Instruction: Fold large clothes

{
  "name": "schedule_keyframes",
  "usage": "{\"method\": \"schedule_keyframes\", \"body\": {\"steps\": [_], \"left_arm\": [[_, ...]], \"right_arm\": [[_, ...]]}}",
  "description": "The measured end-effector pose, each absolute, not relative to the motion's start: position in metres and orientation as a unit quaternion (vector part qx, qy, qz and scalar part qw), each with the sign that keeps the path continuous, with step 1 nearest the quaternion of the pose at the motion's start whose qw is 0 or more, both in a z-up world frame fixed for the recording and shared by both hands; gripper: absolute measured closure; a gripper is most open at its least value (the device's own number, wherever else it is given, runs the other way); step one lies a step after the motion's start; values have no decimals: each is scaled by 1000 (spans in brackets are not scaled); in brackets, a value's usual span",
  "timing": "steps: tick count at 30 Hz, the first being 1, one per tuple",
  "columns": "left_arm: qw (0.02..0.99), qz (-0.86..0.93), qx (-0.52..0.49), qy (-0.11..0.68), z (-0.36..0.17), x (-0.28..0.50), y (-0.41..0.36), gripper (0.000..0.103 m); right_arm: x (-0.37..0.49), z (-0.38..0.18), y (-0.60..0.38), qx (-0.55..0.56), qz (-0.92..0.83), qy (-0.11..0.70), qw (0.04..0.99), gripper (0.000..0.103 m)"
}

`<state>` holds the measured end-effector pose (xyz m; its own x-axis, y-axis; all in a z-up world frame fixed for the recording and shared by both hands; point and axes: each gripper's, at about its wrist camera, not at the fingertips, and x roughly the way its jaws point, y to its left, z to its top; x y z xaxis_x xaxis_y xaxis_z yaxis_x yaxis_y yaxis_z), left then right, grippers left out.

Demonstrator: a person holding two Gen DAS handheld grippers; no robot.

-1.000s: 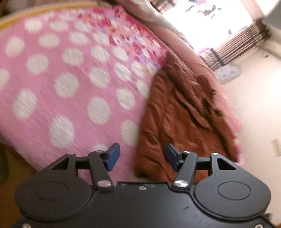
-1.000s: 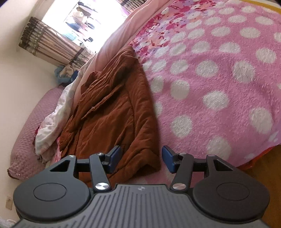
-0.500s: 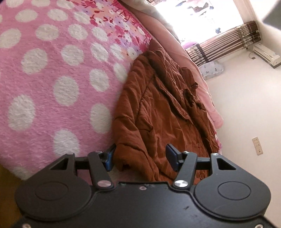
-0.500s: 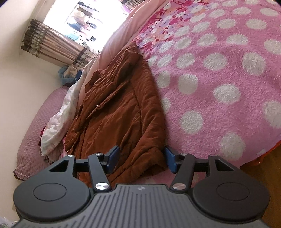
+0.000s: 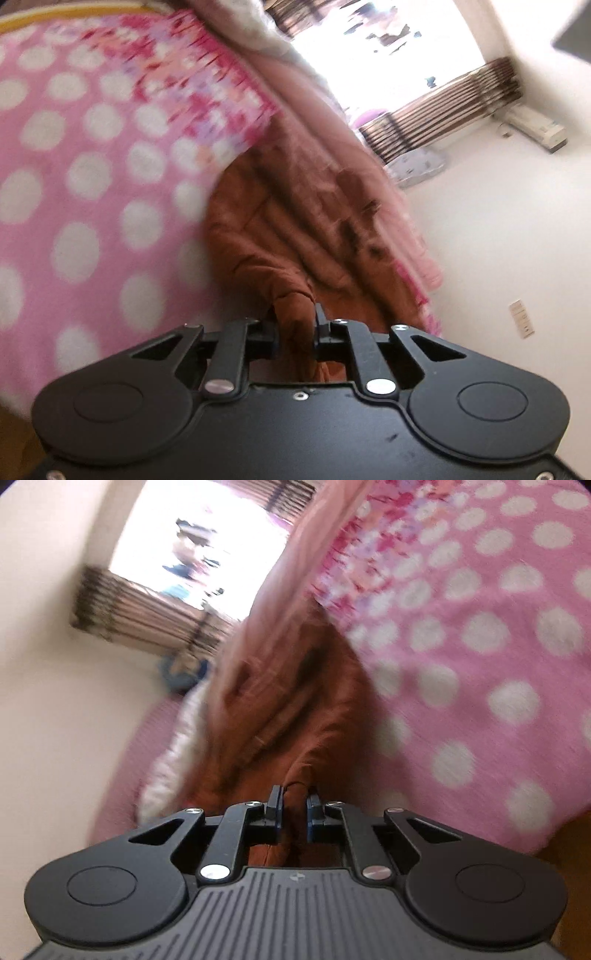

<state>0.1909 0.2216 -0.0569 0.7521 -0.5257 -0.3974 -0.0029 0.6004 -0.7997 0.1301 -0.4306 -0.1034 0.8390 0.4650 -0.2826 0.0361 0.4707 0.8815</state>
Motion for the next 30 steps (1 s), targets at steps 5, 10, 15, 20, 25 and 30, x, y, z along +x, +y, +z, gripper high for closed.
{"method": "schedule_keyframes", "body": {"steps": [5,10,15,20,25,30], "left_arm": [[851,-172,-411,280,-15,247,225,92],[862,-175,-394,267,23,337,229,92],[873,-159,-364,283,31,443,224,91],[863,-117,-354,342,-17,531,217,91],[842,-113,-372,374,-76,564,214,82],[821,-145,-420,359,-59,560,244,58]], "right_arm": [[176,-65,-442,504,146,205,826,91],[259,-29,-453,496,142,185,836,92],[362,-13,-462,493,122,188,840,92],[459,-35,-466,487,71,231,839,92],[507,-97,-469,506,21,291,812,92],[500,-121,-477,550,47,282,785,91]]}}
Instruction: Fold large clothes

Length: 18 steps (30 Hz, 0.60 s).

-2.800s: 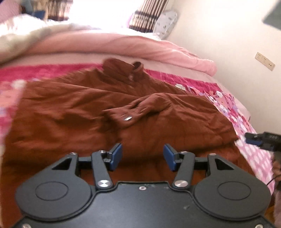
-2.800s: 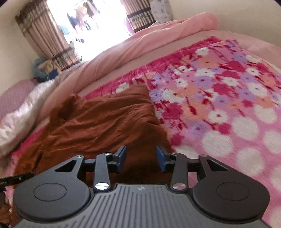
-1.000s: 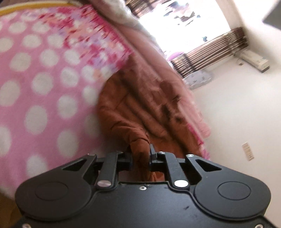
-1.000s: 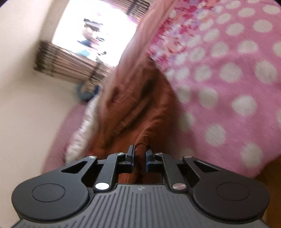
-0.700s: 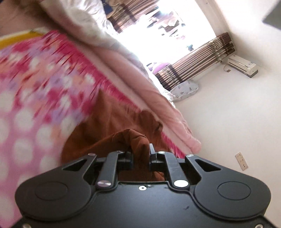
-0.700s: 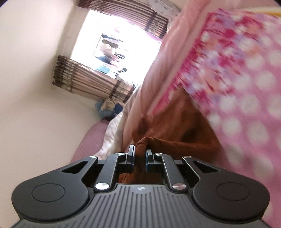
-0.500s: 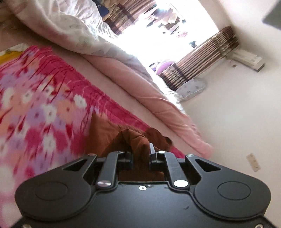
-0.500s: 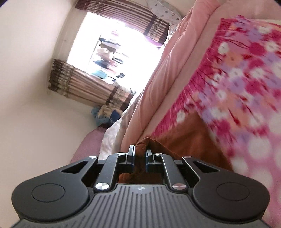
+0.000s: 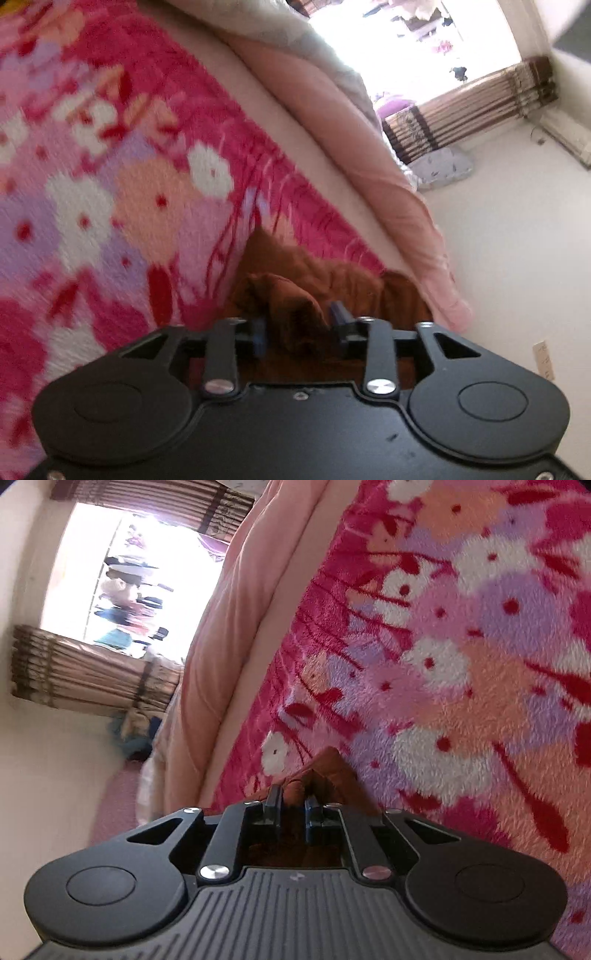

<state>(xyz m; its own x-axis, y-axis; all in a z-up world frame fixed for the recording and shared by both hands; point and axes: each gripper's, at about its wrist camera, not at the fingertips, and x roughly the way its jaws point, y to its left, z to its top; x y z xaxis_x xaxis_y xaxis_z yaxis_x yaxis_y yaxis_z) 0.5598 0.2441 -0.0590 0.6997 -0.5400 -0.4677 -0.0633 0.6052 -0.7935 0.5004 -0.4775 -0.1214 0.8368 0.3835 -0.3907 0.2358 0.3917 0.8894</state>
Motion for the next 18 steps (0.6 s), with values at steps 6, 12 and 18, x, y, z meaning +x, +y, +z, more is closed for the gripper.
{"method": "schedule_keyframes", "body": {"steps": [6,12,18], "left_arm": [[865,-106,-375,317,-7,502,262,46],[868,-90,-373,317,-18,394,254,42],[835,-75,-448,311,-63,336,228,41]], "right_arm": [[461,-88,-489,535,32,248,807,42],[365,-59,-493,497,43,206,842,32],[302,-100,-467,537,68,227,809,22]]}}
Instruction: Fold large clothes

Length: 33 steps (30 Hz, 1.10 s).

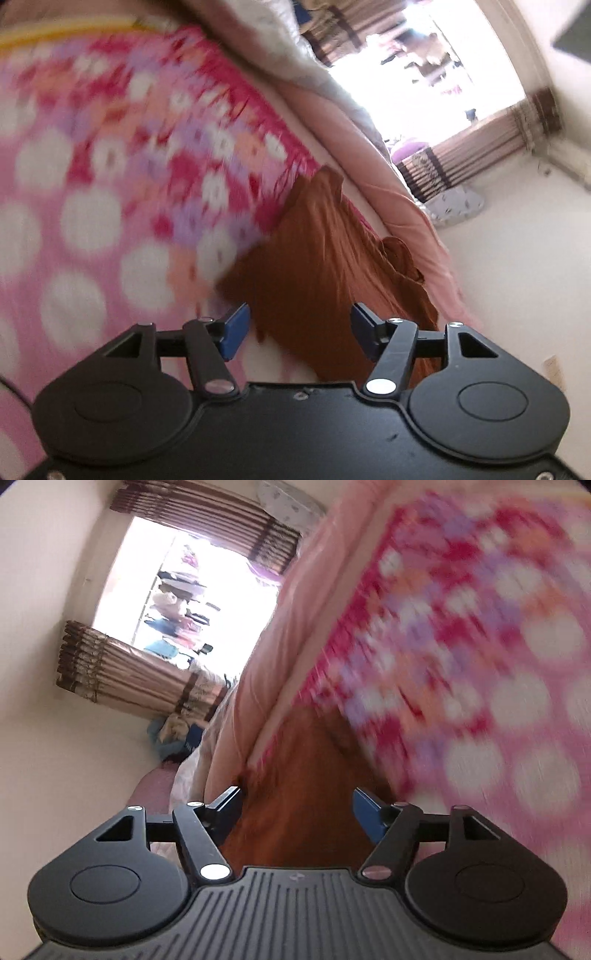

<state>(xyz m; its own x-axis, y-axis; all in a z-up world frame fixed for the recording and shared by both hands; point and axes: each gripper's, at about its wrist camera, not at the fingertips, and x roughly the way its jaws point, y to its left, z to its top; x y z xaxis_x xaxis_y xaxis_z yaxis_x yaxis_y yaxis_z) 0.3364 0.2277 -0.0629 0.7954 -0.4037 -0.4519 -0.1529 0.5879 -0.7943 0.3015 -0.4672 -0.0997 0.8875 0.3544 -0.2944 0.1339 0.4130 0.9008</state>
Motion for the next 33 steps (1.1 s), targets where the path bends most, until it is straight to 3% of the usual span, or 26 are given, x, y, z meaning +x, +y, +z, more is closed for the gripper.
{"method": "schedule_keyframes", "body": {"steps": [5,6,19,21,23,24,25,28,33], "left_arm": [[806,-52,-507,301,-88,339,212,41],[809,-47,-505,298,-89,341,210,41],[802,-23,-515,303,-97,401,200,36],[802,-27,-513,305,-95,404,200,43],[803,-30,-510,307,-93,406,199,49],[804,-36,-508,307,-89,405,200,66],[805,-51,-509,300,-83,404,202,72],[809,-88,-511,277,-58,392,205,79],[828,-115,-477,272,-36,359,190,80]], "right_arm": [[314,-148,-446,584,67,259,766,22],[318,-150,-443,581,61,256,771,27],[361,-142,-429,572,22,252,780,21],[367,-140,-427,567,11,255,783,20],[371,-139,-424,559,2,261,787,29],[372,-136,-424,553,-1,264,790,50],[372,-133,-424,548,-1,263,794,66],[370,-116,-432,551,22,251,796,77],[349,-84,-443,540,35,223,811,80]]}}
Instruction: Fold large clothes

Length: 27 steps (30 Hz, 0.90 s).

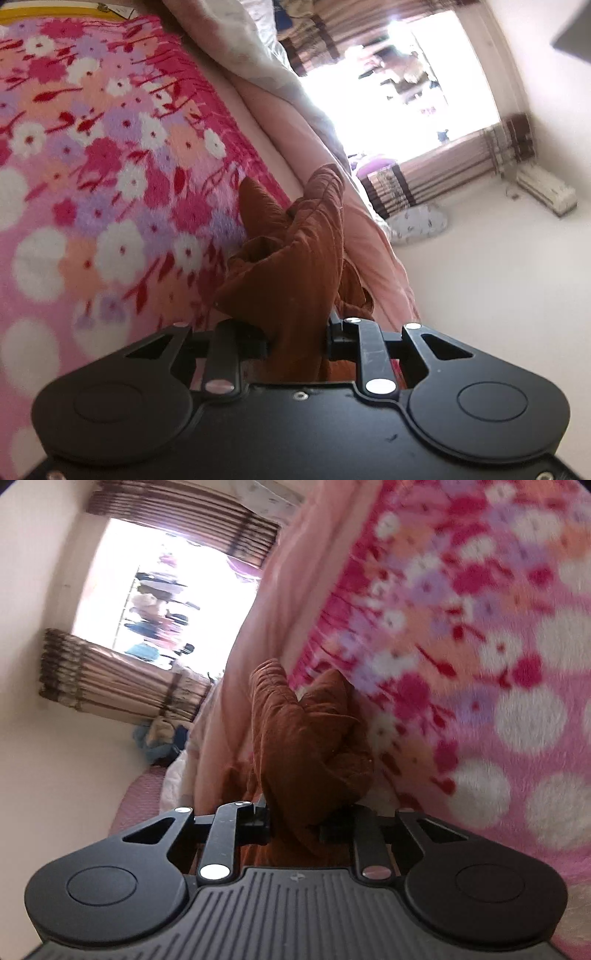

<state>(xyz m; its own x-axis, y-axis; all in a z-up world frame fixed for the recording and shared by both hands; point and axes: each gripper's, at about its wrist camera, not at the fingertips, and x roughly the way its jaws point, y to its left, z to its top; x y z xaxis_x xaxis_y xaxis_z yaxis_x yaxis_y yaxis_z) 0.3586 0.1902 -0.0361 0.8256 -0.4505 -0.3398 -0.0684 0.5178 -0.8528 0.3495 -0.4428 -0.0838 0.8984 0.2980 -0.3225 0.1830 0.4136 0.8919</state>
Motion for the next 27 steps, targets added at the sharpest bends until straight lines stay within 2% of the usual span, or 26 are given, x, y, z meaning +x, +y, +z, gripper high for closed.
{"method": "schedule_keyframes", "body": {"steps": [4,5,6,8,9,10,11,13,16,20,23,27], "left_arm": [[829,-86,-455,315,-74,351,185,74],[825,-72,-452,331,-86,353,185,66],[820,-65,-455,341,-99,353,187,57],[811,-79,-478,328,-109,347,196,54],[809,-80,-477,334,-106,344,200,49],[813,-76,-467,340,-101,341,204,47],[820,-74,-452,343,-93,338,209,47],[832,-70,-427,347,-75,333,219,47],[866,-41,-376,327,-45,336,224,47],[901,-31,-323,288,-11,368,212,46],[906,-41,-298,297,-7,409,199,46],[901,-34,-272,335,-21,457,179,46]], "right_arm": [[337,-108,-458,542,30,242,804,79],[337,-121,-460,546,28,256,797,79],[340,-135,-460,550,16,272,789,77],[340,-154,-461,549,19,281,787,69],[337,-158,-464,555,32,272,786,69],[335,-158,-467,560,41,269,782,63],[331,-155,-470,560,40,273,781,57],[326,-142,-480,537,28,287,793,36],[322,-109,-487,462,3,292,837,34],[339,-62,-477,342,-38,233,910,27],[376,-46,-467,299,-9,224,928,25],[427,-44,-449,264,-3,256,930,25]]}}
